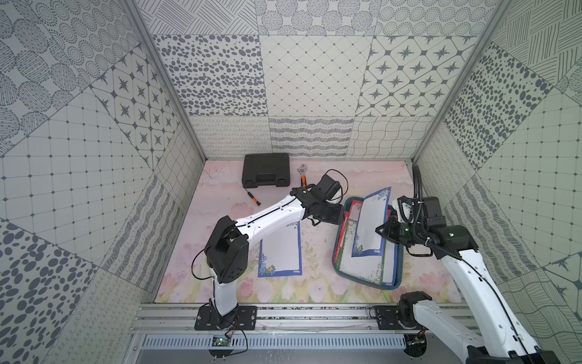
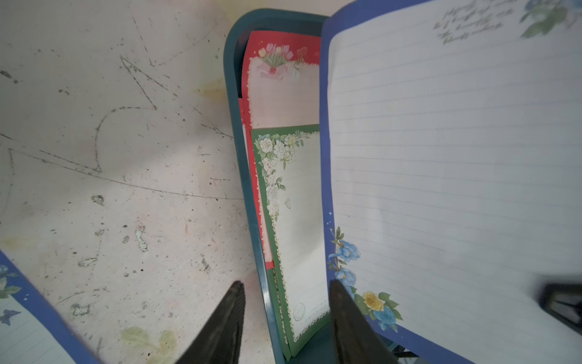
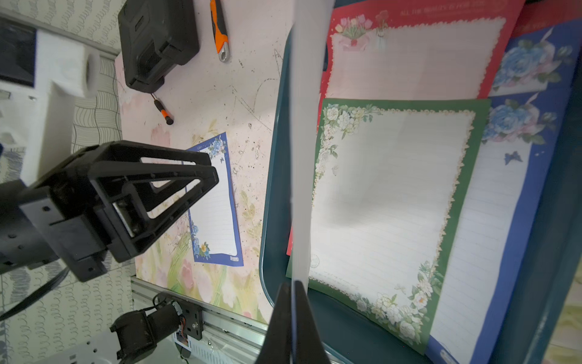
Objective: Take out the stationery paper from the storage box
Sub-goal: Pick up the stationery paper from the storage box, then place the stationery paper at the center of the board.
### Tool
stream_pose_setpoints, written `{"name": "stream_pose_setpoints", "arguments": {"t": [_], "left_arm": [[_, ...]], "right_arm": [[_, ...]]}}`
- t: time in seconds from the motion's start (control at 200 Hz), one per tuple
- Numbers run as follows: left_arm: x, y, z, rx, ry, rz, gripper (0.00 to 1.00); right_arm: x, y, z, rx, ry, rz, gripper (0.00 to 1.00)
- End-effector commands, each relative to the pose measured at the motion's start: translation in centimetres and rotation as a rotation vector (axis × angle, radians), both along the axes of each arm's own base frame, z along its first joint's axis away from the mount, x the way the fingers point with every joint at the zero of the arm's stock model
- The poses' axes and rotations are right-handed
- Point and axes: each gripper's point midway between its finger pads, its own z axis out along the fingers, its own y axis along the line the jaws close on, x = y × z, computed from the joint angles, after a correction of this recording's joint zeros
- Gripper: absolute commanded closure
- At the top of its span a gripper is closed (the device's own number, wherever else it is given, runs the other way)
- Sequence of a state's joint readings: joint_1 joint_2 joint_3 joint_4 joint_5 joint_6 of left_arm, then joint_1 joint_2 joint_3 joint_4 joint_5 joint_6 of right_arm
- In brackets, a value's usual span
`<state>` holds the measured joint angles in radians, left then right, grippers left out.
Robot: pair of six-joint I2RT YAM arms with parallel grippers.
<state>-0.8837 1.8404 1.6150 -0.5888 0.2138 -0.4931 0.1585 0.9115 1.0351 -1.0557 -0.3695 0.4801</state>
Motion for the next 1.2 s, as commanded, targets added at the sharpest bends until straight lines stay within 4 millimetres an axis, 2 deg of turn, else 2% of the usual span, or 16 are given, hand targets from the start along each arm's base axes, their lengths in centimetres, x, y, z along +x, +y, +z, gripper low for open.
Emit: {"name": "stream_pose_setpoints", "arguments": {"t": [0.0, 0.17, 0.285, 0.405, 0.525, 0.645, 0.77, 0.875, 0.96, 1.196], "left_arm": [[1.0, 1.3, 3.4, 0.014, -0.226, -0.034, 0.54], [0.4, 2.4, 7.2, -0.052, -0.369, -0.076, 0.55], [-0.6, 3.2, 10.4, -0.131, -0.487, -0.118, 0.55], [-2.2, 4.2, 13.8, -0.227, -0.614, -0.166, 0.54], [-4.2, 5.1, 16.9, -0.303, -0.721, -0.233, 0.53], [-6.7, 6.1, 19.8, -0.380, -0.808, -0.317, 0.51], [-9.9, 6.8, 22.0, -0.459, -0.879, -0.450, 0.49], [-12.0, 7.4, 23.1, -0.496, -0.909, -0.541, 0.48], [-13.4, 8.0, 23.7, -0.515, -0.927, -0.592, 0.48], [-15.7, 10.4, 24.8, -0.520, -0.981, -0.628, 0.47]], "right_arm": [[-0.7, 0.5, 2.6, -0.050, -0.093, 0.127, 0.97], [-1.3, 2.7, 8.0, -0.025, -0.335, 0.304, 0.96], [-2.3, 5.1, 12.4, 0.090, -0.544, 0.430, 0.94], [-4.9, 7.4, 17.6, 0.267, -0.814, 0.583, 0.91], [-8.1, 8.1, 21.6, 0.358, -1.053, 0.704, 0.89], [-10.3, 8.3, 23.3, 0.352, -1.165, 0.801, 0.90], [-11.2, 8.6, 24.1, 0.362, -1.199, 0.875, 0.89], [-11.3, 8.8, 24.4, 0.370, -1.218, 0.897, 0.91], [-11.2, 8.8, 24.8, 0.364, -1.243, 0.896, 1.00], [-11.3, 8.7, 26.2, 0.356, -1.309, 0.900, 1.00]]}}
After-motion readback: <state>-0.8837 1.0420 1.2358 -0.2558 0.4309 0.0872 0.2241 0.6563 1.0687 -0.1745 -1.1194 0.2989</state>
